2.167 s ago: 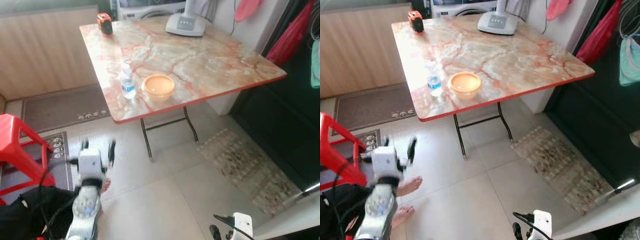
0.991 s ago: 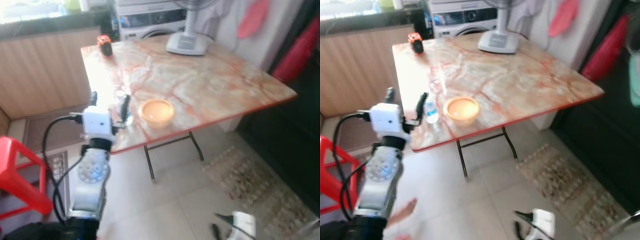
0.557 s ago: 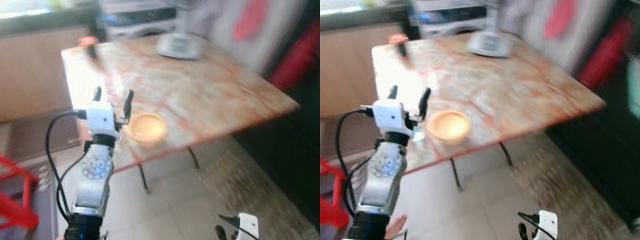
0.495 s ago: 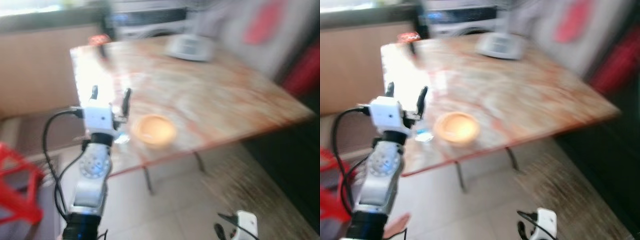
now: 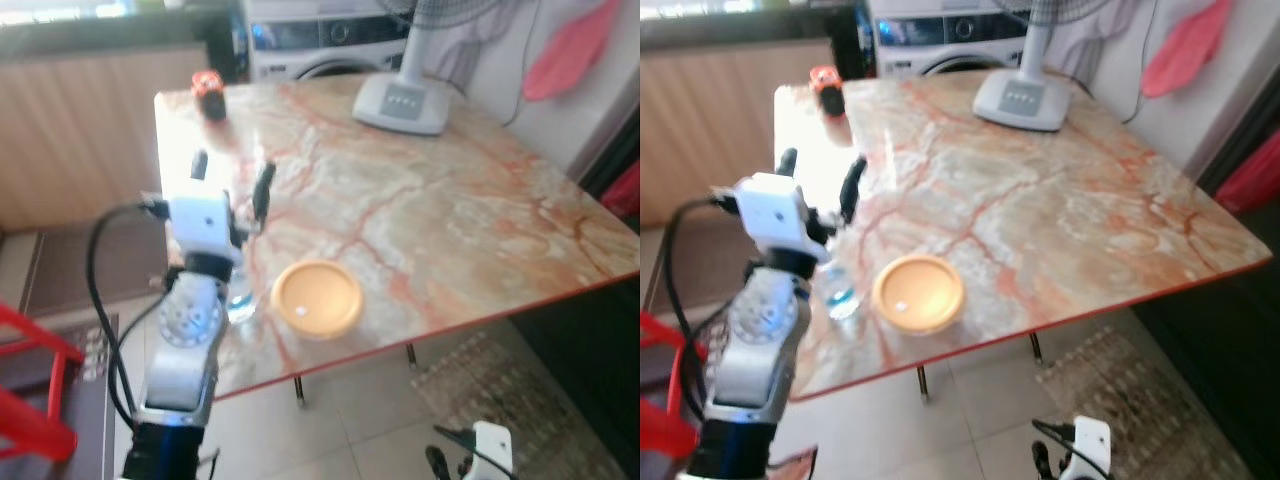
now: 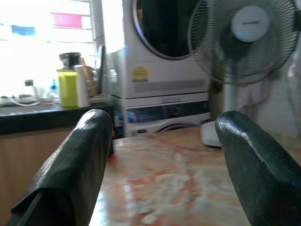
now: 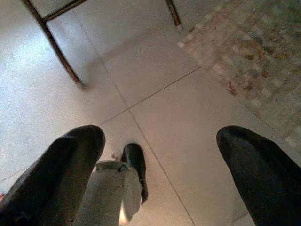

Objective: Restocking fridge

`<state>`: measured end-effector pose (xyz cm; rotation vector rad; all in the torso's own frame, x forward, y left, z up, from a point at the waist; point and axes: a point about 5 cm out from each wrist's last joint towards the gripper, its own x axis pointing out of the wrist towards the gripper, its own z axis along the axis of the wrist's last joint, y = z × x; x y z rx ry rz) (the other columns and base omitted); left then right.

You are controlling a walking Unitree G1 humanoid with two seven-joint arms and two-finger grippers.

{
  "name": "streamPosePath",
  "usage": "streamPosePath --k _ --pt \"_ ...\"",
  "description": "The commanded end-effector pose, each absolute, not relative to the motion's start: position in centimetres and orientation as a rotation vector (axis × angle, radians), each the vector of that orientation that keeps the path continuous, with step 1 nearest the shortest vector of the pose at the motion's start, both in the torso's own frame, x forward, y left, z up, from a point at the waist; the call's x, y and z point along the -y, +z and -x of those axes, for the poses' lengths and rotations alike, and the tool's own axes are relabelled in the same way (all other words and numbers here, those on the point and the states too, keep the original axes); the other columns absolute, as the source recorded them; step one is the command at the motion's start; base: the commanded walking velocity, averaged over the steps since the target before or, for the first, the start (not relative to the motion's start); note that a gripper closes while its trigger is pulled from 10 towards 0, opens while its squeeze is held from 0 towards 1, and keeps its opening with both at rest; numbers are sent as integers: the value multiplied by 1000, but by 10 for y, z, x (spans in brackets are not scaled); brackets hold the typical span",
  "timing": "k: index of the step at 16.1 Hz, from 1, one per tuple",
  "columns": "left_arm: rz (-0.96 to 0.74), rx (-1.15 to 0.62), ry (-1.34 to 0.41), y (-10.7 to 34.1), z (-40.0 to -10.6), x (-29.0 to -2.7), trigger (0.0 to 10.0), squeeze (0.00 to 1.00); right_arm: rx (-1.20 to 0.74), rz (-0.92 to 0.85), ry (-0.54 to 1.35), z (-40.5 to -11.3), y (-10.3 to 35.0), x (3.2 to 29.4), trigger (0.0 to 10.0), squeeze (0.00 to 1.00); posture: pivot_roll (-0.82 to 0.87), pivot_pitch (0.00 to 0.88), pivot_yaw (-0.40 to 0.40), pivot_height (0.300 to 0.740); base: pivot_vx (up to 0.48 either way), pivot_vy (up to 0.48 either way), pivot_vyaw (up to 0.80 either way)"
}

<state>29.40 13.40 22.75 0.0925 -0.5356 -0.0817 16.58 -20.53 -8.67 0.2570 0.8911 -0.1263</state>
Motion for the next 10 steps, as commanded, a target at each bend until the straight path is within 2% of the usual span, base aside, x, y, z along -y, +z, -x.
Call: streamPosePath --k 1,4,6,7,10 --pt "-85 567 -98 239 -291 -132 10000 0 -919 -267 -126 -160 -90 202 10000 0 -105 83 -56 740 0 0 0" --pt "-121 478 -120 252 -297 -129 10000 0 -927 -265 -117 -160 -91 200 10000 0 -100 83 -57 740 0 0 0" --pt "-123 274 -221 254 -305 -120 10000 0 -936 -256 -112 -159 -91 200 10000 0 -91 84 -58 740 0 0 0" --pt "-132 253 -225 255 -306 -119 10000 0 -939 -251 -105 -158 -91 200 10000 0 -91 83 -58 740 0 0 0" --pt "-38 118 -236 259 -308 -116 10000 0 -946 -252 -103 -153 -93 198 10000 0 -91 87 -60 740 0 0 0"
